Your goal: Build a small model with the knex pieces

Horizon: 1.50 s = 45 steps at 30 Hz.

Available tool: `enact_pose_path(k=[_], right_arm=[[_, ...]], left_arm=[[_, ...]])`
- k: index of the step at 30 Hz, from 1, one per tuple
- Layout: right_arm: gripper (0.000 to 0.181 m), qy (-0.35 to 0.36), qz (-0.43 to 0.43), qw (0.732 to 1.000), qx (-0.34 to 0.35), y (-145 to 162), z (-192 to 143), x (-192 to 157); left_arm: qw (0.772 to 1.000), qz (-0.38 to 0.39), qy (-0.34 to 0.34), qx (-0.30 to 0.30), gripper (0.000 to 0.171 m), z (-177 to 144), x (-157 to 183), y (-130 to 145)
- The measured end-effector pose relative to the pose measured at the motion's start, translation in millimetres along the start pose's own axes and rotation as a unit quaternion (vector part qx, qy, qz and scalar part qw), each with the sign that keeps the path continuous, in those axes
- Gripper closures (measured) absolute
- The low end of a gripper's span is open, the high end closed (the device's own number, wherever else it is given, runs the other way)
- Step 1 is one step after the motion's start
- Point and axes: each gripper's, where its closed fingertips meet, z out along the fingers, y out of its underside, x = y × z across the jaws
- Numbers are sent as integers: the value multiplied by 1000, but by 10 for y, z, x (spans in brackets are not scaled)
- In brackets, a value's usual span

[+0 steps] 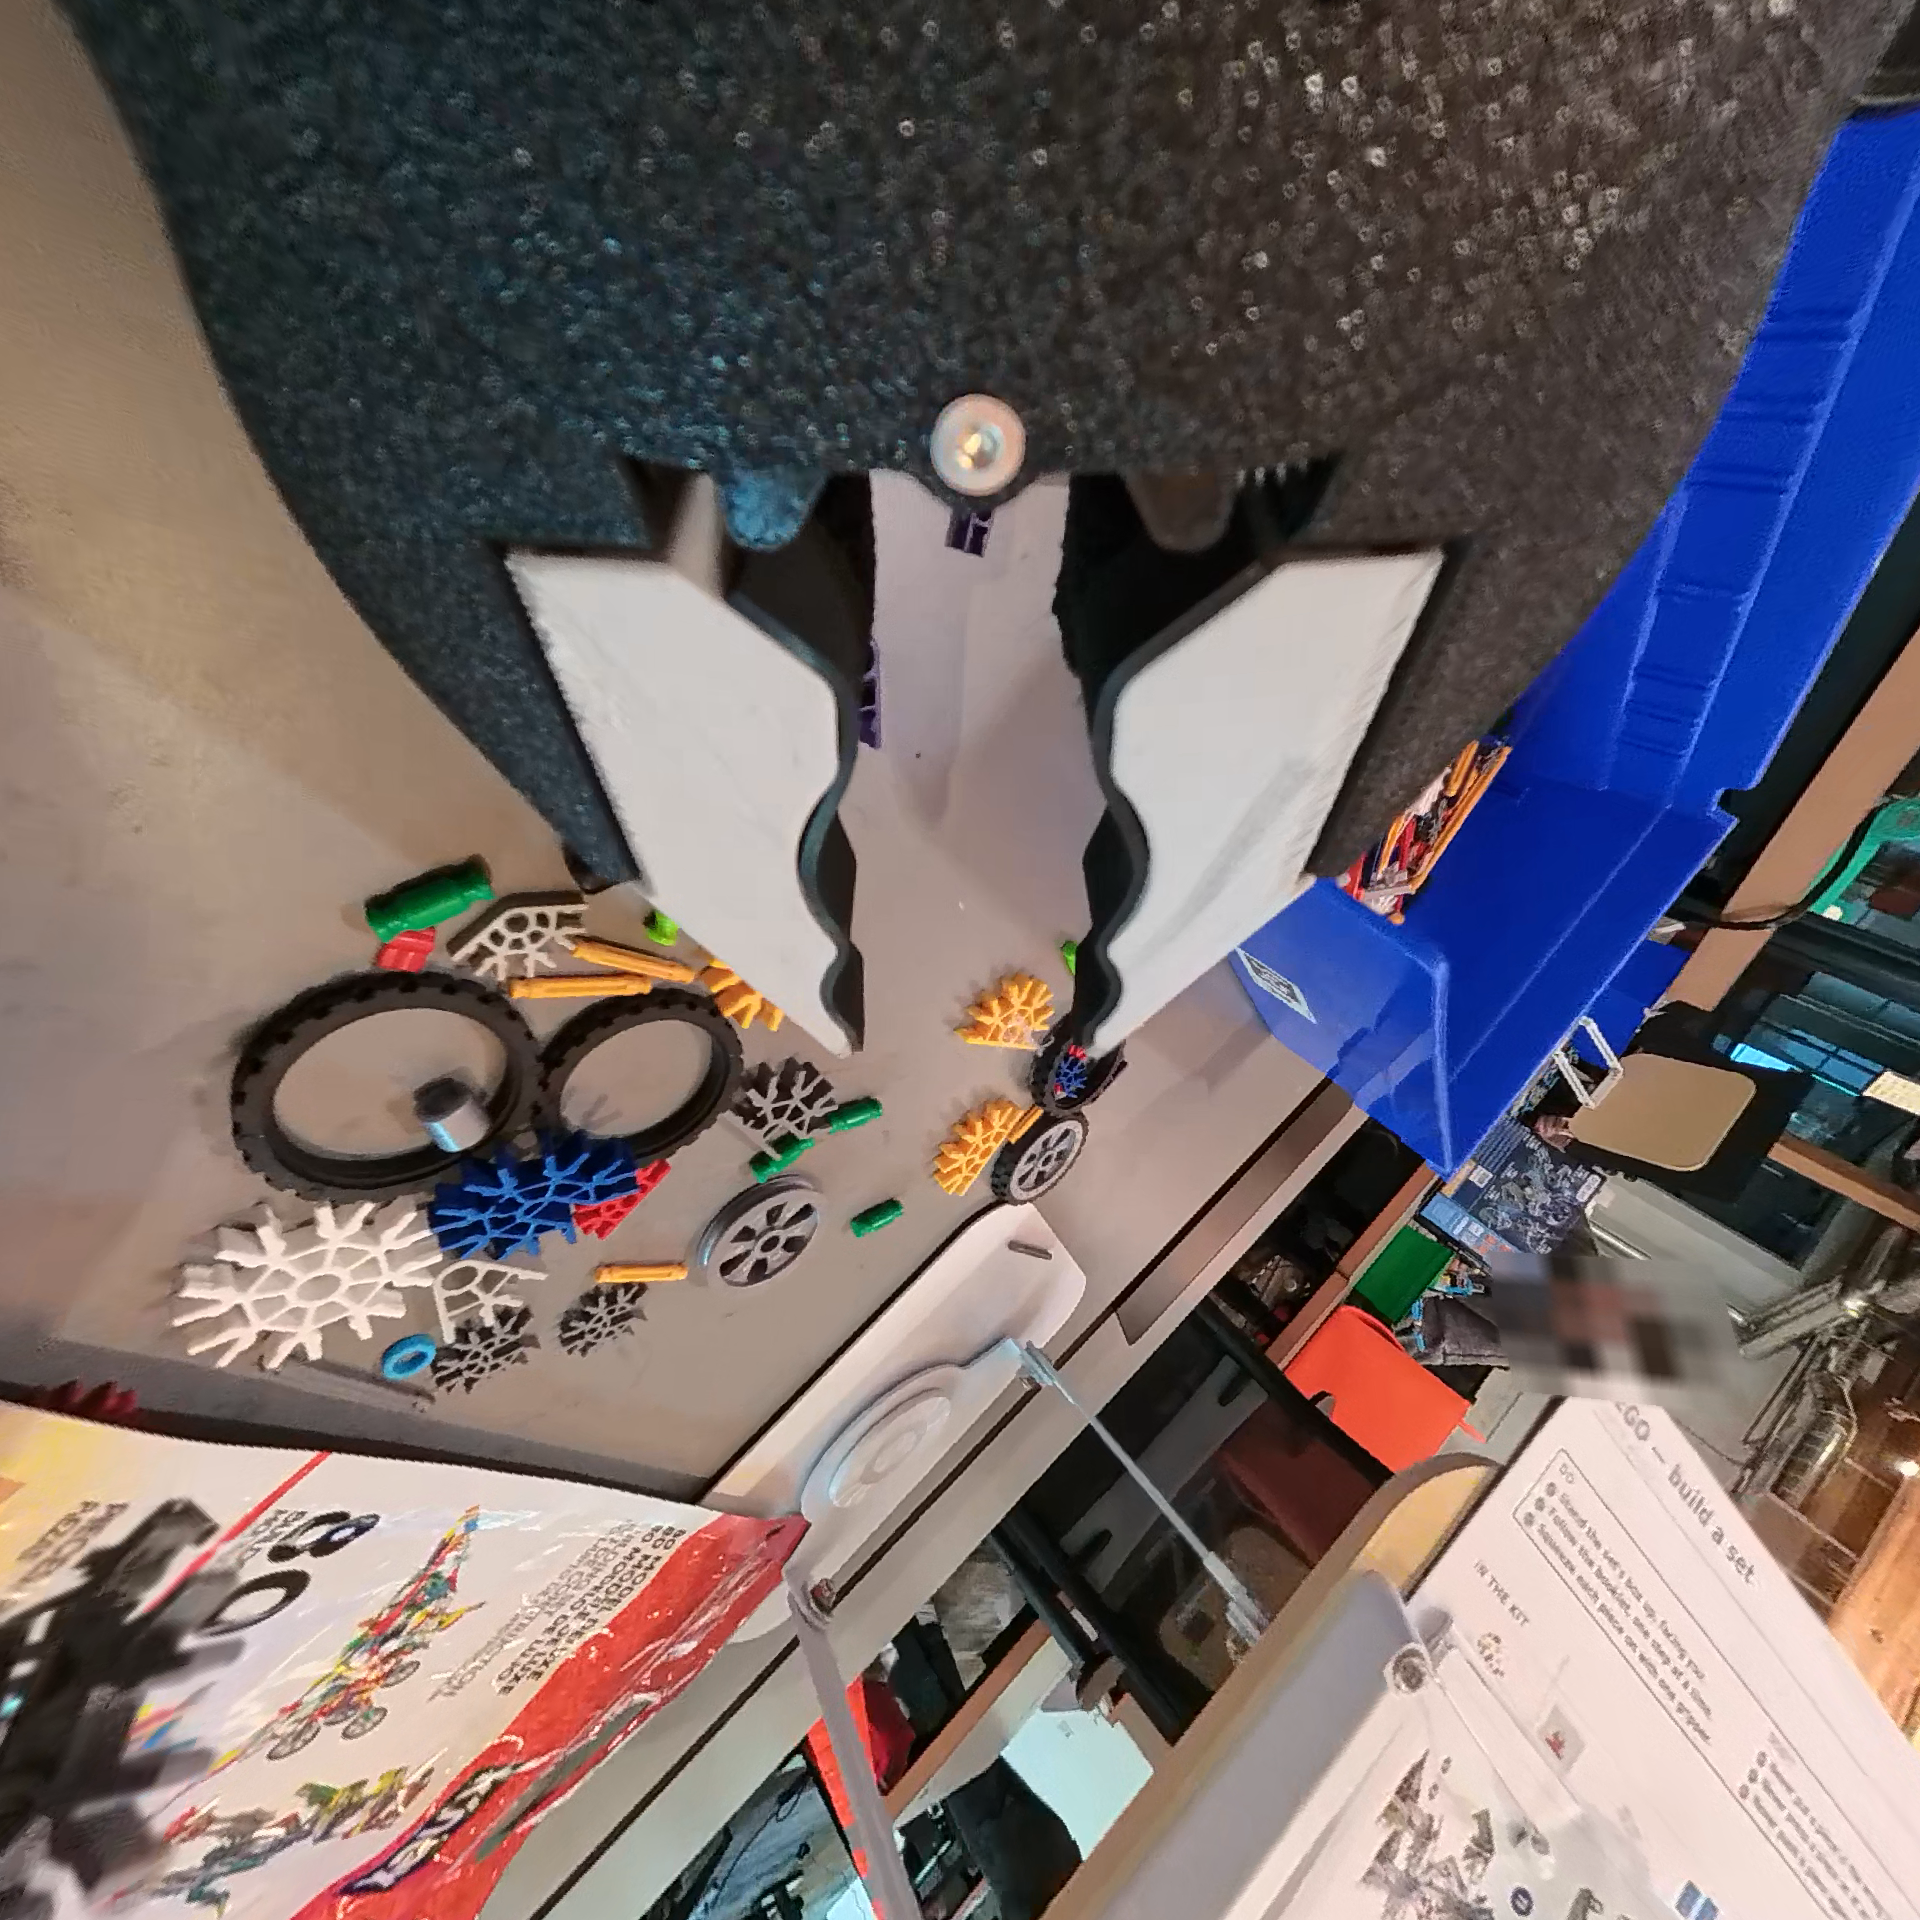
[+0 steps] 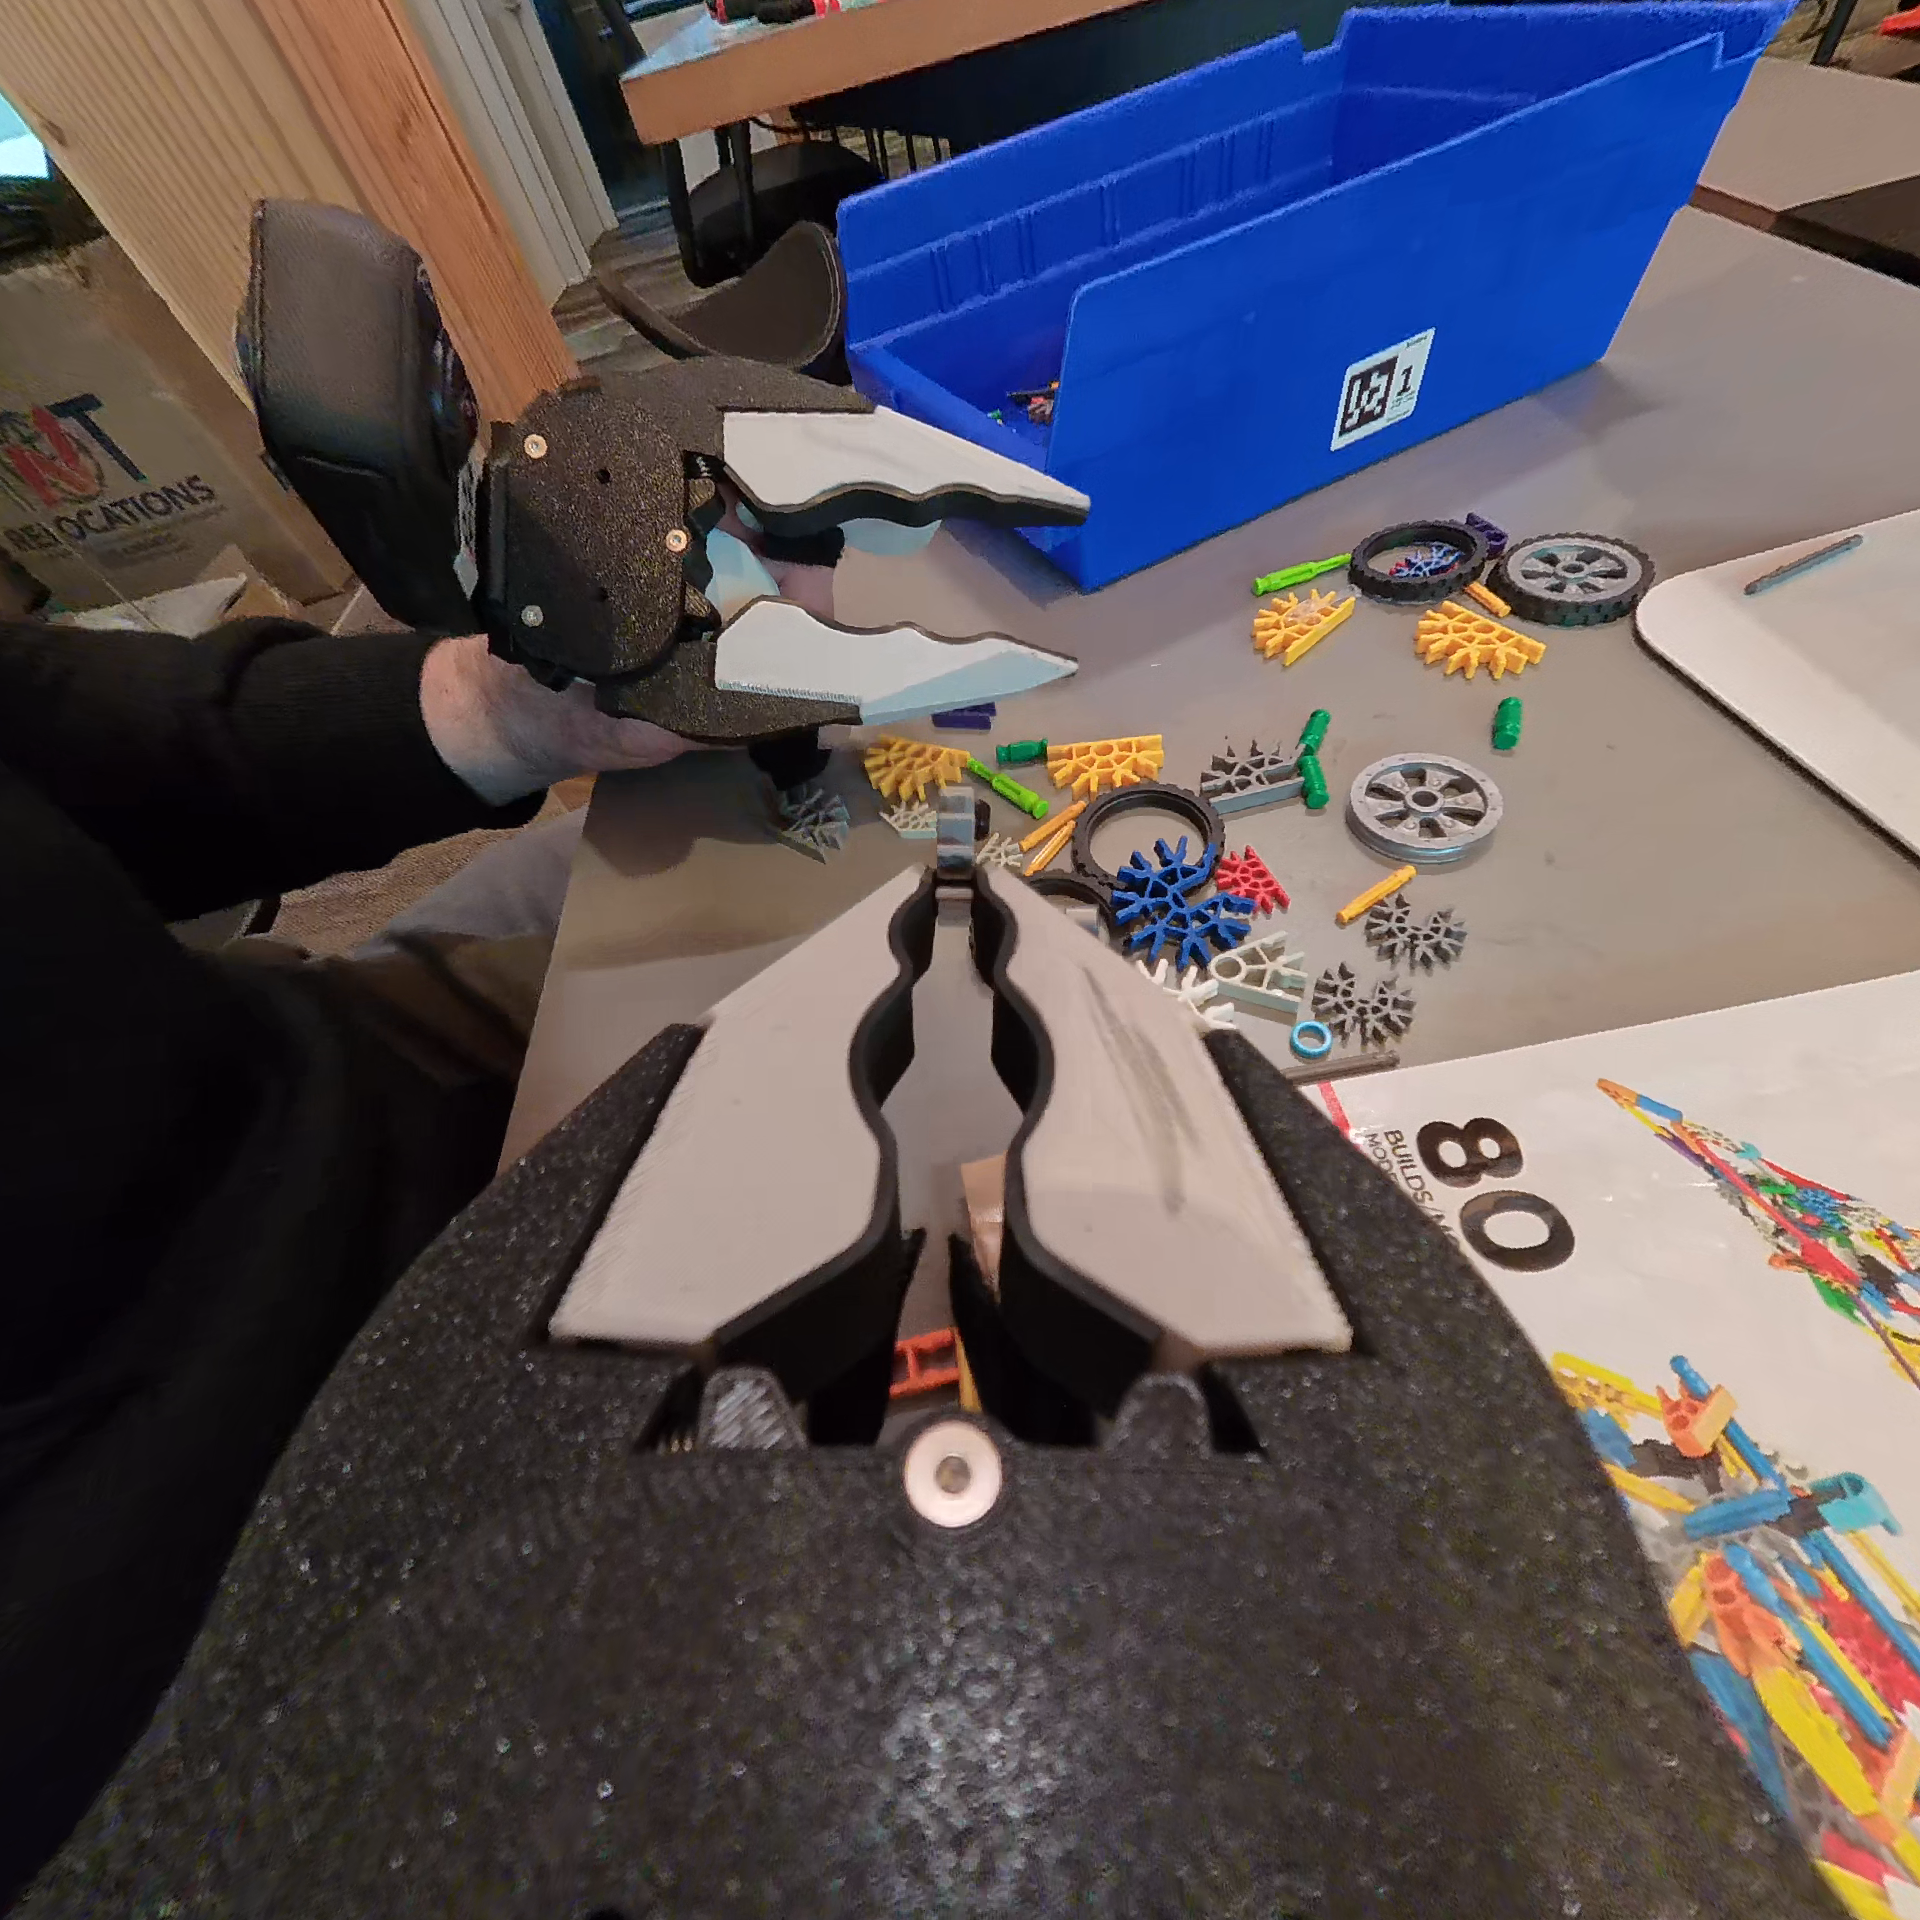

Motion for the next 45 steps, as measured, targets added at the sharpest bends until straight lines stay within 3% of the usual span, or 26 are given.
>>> enact_pose_path(k=[11,18,27,35,45], right_arm=[[176,-46,105,992,51,-116,-95,83],[177,-66,126,988,63,-153,-109,58],[176,-73,126,989,35,-83,-84,0],[177,-97,146,984,32,-78,-71,-68],[176,-102,162,981,43,-107,-90,-46]], left_arm=[[999,0,12,32,131,-133,22,-109],[993,27,85,83,127,-305,364,-509],[982,38,157,101,126,-302,680,-799],[980,46,158,116,148,-277,849,-896],[980,24,161,117,157,-247,823,-910]])
